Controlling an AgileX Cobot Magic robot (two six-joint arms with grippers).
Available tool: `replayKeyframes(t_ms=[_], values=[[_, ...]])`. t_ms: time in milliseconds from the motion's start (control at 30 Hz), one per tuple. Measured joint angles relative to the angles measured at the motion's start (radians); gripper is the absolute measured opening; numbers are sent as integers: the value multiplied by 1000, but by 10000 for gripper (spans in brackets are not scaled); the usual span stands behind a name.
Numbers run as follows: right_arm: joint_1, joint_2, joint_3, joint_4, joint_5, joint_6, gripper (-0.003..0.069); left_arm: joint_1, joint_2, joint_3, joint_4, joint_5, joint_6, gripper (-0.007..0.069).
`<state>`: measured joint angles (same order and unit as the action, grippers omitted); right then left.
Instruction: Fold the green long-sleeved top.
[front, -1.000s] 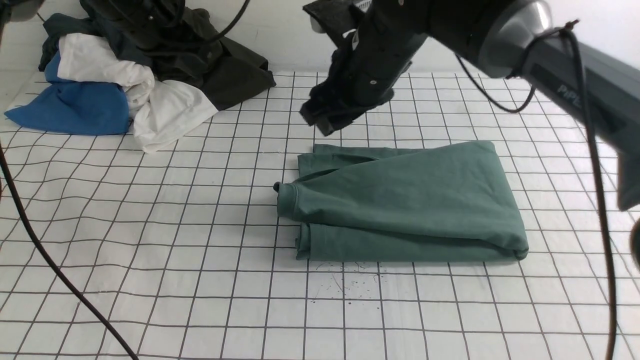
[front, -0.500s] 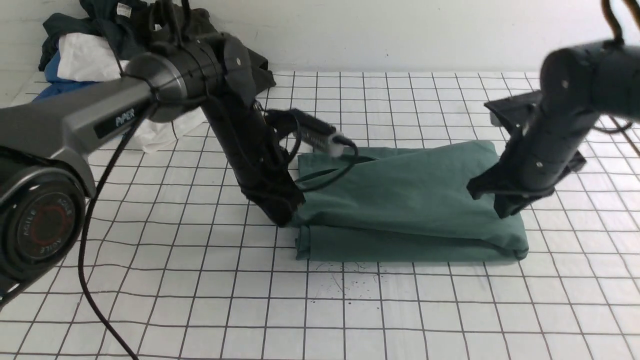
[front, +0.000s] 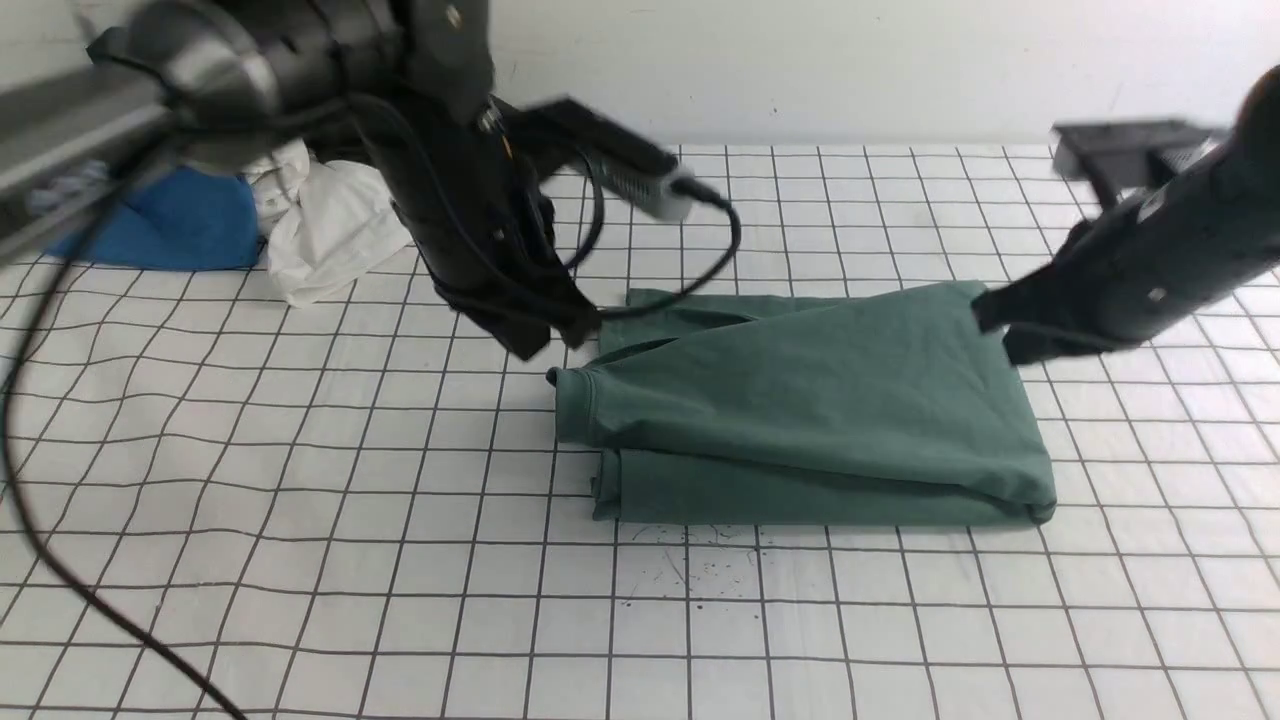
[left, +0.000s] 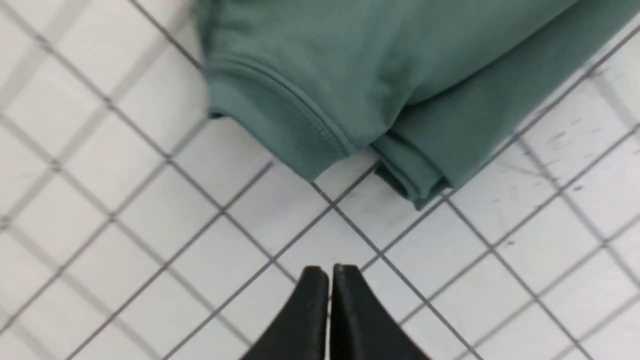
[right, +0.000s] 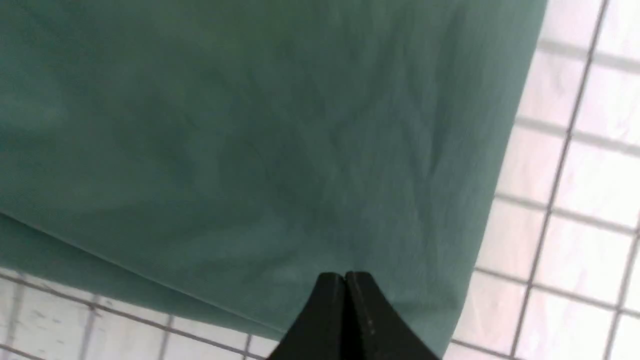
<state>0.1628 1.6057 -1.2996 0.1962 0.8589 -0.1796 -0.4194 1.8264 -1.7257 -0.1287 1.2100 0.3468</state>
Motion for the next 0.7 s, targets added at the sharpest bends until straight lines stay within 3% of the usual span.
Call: replayKeyframes(t_ms=[133, 300, 567, 700], values=[[0, -199, 0, 11, -43, -5, -13, -1, -234, 104, 16, 6, -51, -7], [0, -481, 32, 28, -69, -5, -14, -3, -609, 442, 87, -77, -128, -7], [0, -886, 353, 103, -220, -5, -14, -3, -1273, 992, 174, -379, -333, -7], [0, -1064, 518, 109, -291, -5, -14, -3, -1688, 1212, 223, -361, -442, -7]])
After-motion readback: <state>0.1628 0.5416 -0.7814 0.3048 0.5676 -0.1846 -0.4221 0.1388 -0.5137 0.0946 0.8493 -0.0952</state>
